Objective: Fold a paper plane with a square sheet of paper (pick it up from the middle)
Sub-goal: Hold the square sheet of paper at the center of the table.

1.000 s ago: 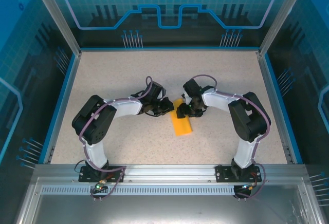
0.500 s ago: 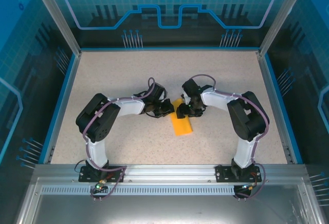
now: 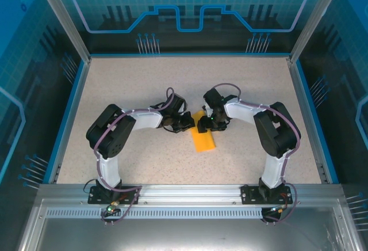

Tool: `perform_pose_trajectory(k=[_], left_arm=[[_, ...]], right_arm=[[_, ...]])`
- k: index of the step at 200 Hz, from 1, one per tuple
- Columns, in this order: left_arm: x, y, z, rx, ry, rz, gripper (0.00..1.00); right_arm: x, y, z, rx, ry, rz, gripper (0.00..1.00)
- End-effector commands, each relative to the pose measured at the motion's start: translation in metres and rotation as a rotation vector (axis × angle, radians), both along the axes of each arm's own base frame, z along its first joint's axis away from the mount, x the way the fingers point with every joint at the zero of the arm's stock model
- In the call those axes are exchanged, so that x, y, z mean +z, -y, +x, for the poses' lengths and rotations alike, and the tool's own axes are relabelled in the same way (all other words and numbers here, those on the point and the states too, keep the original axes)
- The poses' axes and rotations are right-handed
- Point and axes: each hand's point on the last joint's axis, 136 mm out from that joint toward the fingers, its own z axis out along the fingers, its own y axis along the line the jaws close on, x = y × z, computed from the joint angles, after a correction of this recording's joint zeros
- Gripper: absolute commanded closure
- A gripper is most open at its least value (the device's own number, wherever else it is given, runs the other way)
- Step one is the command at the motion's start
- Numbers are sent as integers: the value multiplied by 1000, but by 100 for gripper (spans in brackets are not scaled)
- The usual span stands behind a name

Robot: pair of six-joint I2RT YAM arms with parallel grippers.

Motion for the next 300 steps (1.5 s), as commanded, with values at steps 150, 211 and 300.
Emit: perform_pose_trajectory(k=[150, 211, 300], left_arm=[[-43, -19, -26, -26, -122, 138, 98], [-56, -28, -36, -32, -151, 187, 99], [-63, -34, -39, -27, -173, 223, 100]], right_arm=[[-41, 7, -22, 20, -58, -33, 37], [76, 1, 15, -72, 190, 155, 35], [93, -48, 13, 16, 138, 399, 73]])
